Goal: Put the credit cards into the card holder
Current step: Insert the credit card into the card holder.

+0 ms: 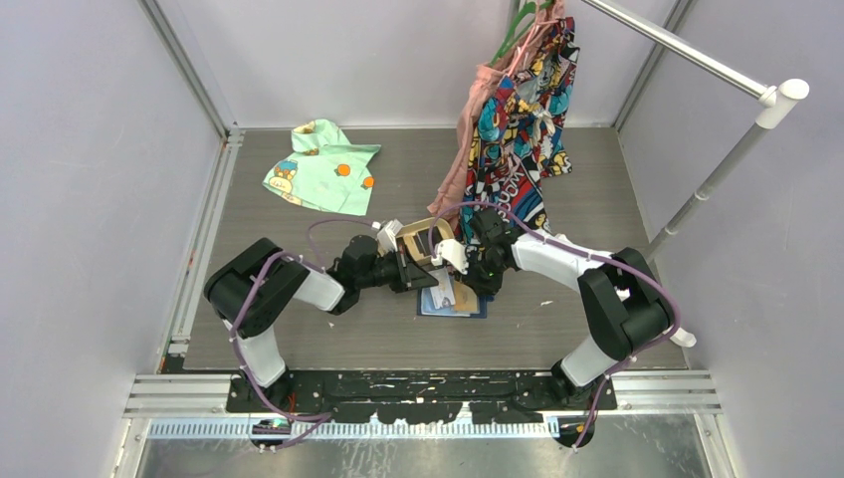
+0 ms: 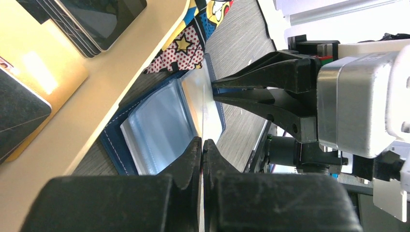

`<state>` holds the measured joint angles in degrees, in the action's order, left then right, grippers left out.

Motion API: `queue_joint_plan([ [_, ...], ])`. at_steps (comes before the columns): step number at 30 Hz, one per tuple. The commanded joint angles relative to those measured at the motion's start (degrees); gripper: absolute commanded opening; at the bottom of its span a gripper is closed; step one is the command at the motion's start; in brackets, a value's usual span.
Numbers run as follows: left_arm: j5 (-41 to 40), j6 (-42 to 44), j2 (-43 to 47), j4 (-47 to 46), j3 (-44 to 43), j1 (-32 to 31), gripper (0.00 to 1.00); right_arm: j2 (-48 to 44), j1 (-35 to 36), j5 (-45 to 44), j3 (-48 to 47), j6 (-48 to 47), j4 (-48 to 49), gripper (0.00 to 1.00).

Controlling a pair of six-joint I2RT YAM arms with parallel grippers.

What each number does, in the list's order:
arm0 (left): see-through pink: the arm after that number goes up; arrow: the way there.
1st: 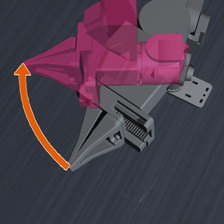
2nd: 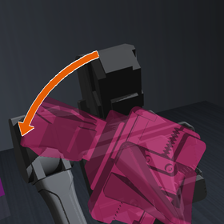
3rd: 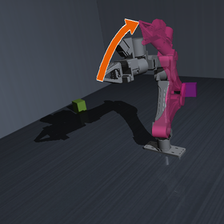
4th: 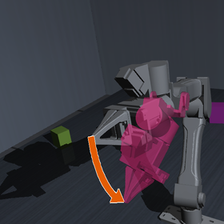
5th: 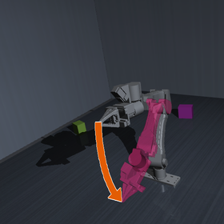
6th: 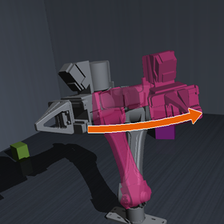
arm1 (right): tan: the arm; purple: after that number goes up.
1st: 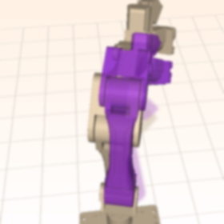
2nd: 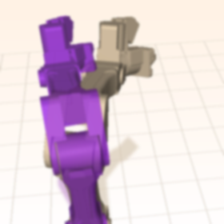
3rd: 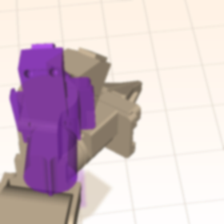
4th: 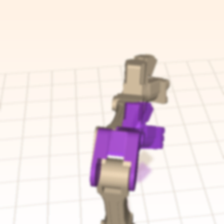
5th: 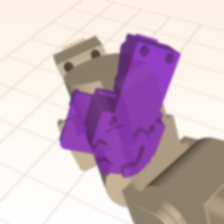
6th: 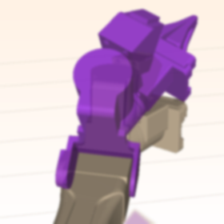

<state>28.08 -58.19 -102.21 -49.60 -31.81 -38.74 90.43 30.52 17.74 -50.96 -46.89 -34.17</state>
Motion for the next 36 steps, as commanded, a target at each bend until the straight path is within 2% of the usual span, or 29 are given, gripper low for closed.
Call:
queue_joint_plan([
  [1,0.0,-0.3,-0.9,-5.2,-1.4,-0.2,0.00,0.5,0.2,-0.2,0.7,-2.3,2.0,0.22],
  [10,-0.7,0.4,-1.0,1.0,-3.1,-0.7,0.00,0.5,0.1,-0.1,0.6,-2.2,2.0,0.21],
  [23,-0.4,1.6,-0.7,15.5,-7.2,-1.5,0.00,0.4,0.1,0.1,0.5,-1.9,2.1,0.21],
  [36,2.4,1.7,-1.9,20.5,-9.8,-1.5,0.00,0.2,0.1,0.3,0.5,-1.8,2.3,0.20],
])
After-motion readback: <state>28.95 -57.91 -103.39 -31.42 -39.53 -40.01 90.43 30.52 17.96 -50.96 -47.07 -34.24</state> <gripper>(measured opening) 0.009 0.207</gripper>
